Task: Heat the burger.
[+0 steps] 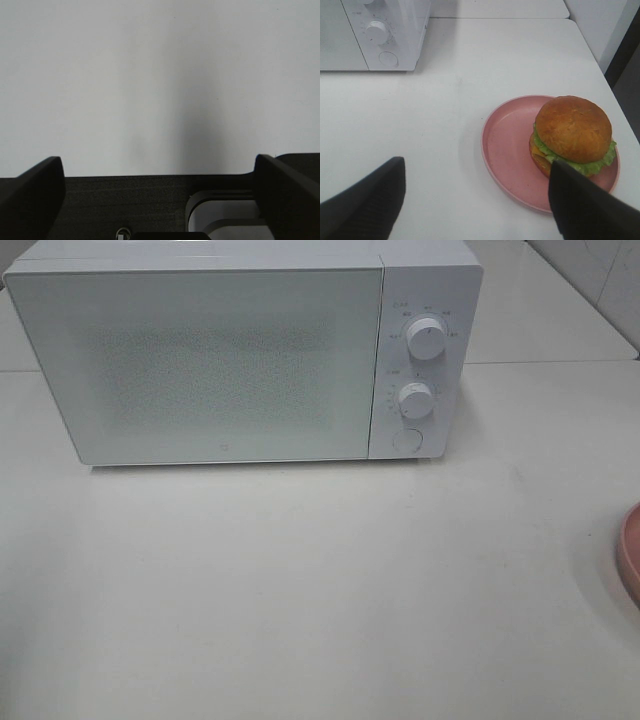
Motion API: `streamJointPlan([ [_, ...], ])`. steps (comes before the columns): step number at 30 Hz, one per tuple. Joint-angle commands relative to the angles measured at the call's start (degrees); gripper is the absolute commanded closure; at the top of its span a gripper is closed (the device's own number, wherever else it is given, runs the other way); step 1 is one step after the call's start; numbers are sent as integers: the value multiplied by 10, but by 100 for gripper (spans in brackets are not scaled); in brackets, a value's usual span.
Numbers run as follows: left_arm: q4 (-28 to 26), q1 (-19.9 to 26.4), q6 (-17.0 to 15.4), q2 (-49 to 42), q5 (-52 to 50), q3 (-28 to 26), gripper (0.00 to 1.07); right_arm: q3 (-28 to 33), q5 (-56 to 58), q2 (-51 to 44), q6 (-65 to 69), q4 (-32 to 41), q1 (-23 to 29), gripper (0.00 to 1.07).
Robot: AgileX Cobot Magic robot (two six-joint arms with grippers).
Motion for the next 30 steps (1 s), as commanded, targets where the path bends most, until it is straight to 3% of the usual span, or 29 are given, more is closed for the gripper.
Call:
streamJointPlan([
  [1, -11, -1, 20, -53, -23, 30, 12, 1, -5, -14, -1, -1, -4, 32],
  [10, -23, -1, 39, -208, -57, 50, 12, 1, -5, -14, -1, -1, -4, 32],
  [30, -20, -1, 40, -375, -57, 50, 12, 1, -5, -14, -1, -1, -4, 32],
])
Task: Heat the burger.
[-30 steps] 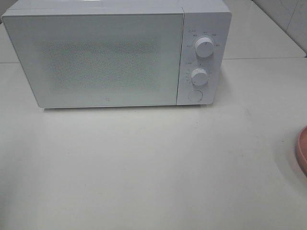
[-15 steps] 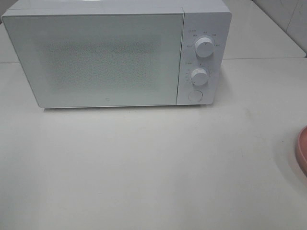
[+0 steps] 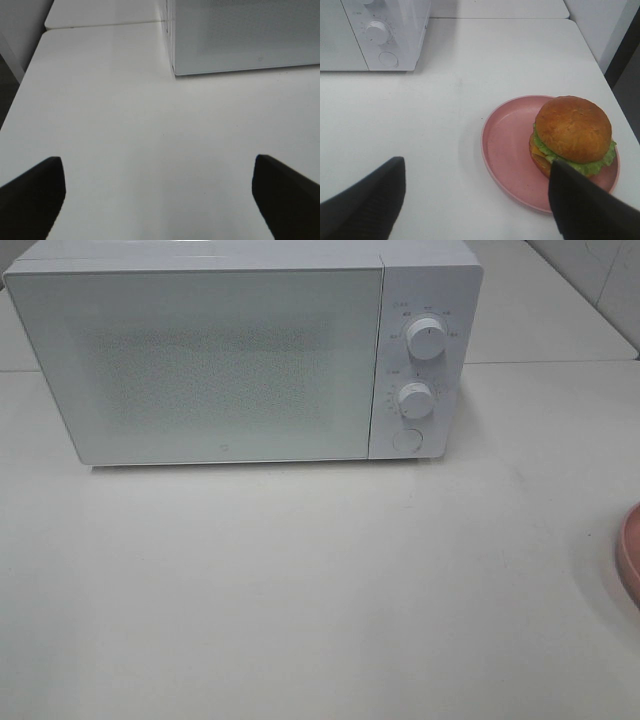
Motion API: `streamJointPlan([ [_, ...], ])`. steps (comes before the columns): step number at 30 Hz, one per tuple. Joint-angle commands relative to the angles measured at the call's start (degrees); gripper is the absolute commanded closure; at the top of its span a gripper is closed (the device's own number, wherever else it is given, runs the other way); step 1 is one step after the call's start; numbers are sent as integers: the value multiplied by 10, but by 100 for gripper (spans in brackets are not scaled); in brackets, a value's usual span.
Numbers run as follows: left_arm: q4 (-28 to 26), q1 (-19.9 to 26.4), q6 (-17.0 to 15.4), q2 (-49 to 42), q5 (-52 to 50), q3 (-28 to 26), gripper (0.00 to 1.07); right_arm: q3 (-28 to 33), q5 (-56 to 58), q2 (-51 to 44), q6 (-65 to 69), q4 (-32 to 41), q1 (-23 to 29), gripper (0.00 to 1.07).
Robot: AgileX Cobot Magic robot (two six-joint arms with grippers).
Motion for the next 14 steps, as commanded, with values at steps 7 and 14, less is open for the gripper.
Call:
streamJointPlan([
  [7, 3, 0, 3, -19, -5, 2, 12, 1, -5, -11, -1, -1, -4, 32],
  [14, 3, 0, 3, -19, -5, 2, 12, 1, -5, -11, -1, -1, -4, 32],
])
